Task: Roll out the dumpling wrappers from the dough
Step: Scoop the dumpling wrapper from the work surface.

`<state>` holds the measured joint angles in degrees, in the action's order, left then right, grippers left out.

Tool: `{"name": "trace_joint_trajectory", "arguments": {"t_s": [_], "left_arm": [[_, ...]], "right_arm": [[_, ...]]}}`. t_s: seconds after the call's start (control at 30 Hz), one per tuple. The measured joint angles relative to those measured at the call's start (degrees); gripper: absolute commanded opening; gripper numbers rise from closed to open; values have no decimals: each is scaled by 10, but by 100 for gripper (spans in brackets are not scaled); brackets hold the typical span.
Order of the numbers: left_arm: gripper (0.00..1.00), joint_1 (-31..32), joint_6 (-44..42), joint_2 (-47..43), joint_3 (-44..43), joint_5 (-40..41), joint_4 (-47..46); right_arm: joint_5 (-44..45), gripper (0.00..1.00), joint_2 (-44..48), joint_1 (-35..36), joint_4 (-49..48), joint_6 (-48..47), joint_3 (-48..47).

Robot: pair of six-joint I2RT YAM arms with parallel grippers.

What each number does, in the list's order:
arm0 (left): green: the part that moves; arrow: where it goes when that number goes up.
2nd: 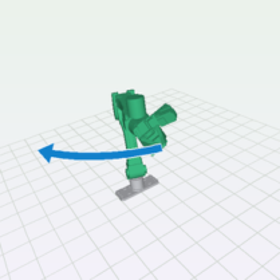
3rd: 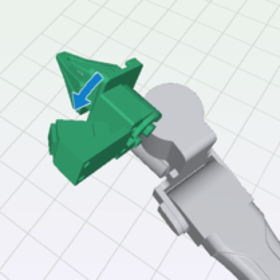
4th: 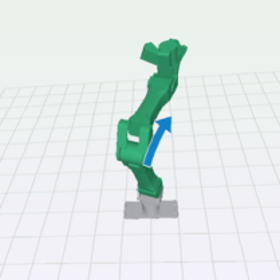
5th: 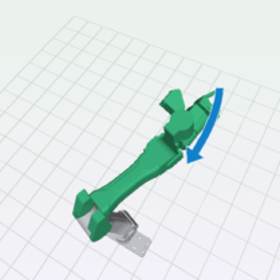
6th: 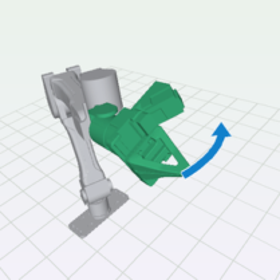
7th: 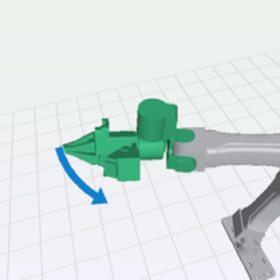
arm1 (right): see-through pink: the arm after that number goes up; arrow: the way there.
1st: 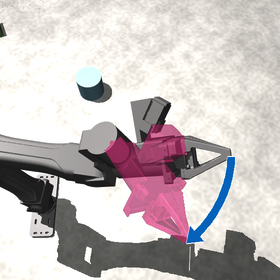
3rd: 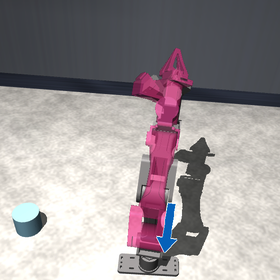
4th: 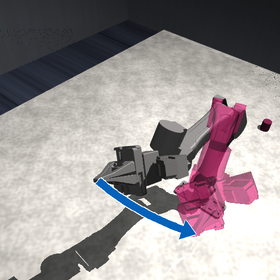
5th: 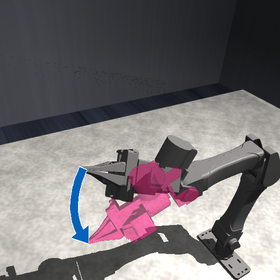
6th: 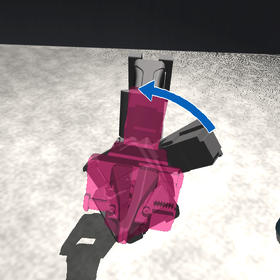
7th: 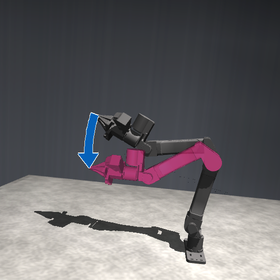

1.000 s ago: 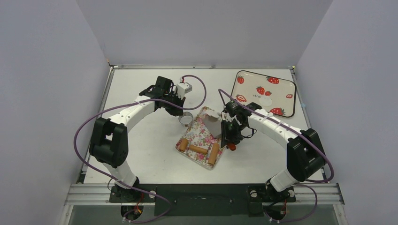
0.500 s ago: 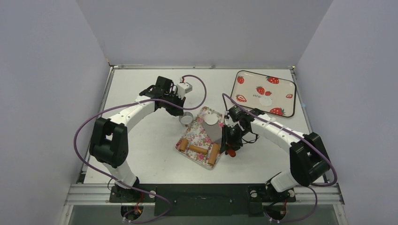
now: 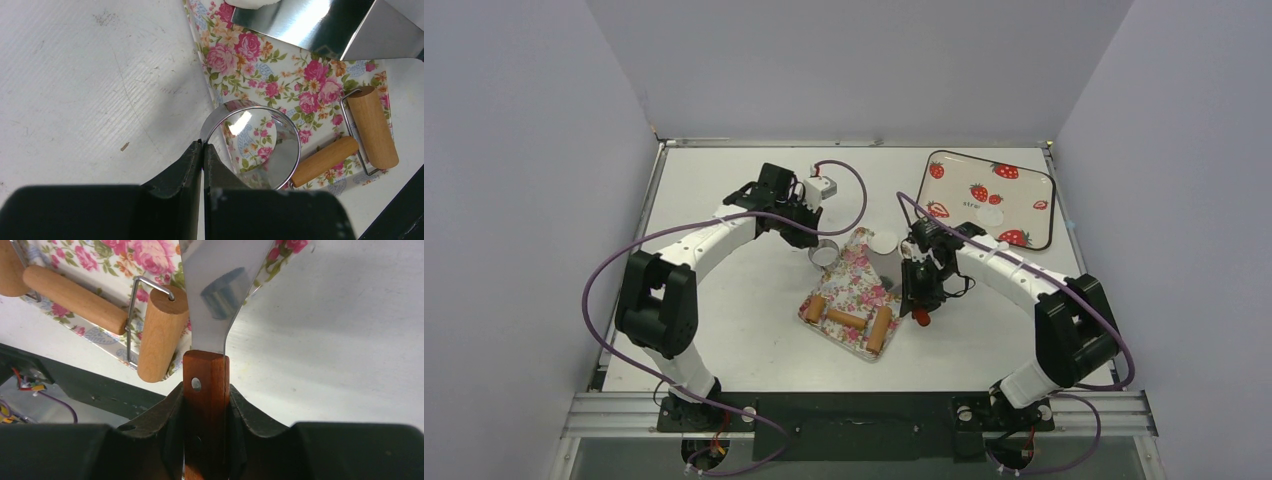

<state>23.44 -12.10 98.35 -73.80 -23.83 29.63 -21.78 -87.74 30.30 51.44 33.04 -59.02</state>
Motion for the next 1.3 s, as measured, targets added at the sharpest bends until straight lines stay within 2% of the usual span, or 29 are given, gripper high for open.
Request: {"name": "trace_joint_trajectory", "arguments": {"t_s": [0.37, 0.53, 0.77, 0.9, 1.3], "left_arm": [[0, 15, 10, 0, 0, 0, -4], [0, 15, 10, 0, 0, 0, -4], [0, 15, 10, -1, 0, 5, -3], [0, 14, 10, -1, 0, 10, -3], [0, 1, 14, -19, 0, 11, 6]], "right_arm": [[27, 0, -12, 2, 0, -20, 0], [50, 0, -6, 33, 0, -54, 0], [35, 0, 78, 75, -4, -88, 16], [23, 0, 121, 75, -5, -97, 35], [-12, 0, 149, 37, -8, -104, 73]]}}
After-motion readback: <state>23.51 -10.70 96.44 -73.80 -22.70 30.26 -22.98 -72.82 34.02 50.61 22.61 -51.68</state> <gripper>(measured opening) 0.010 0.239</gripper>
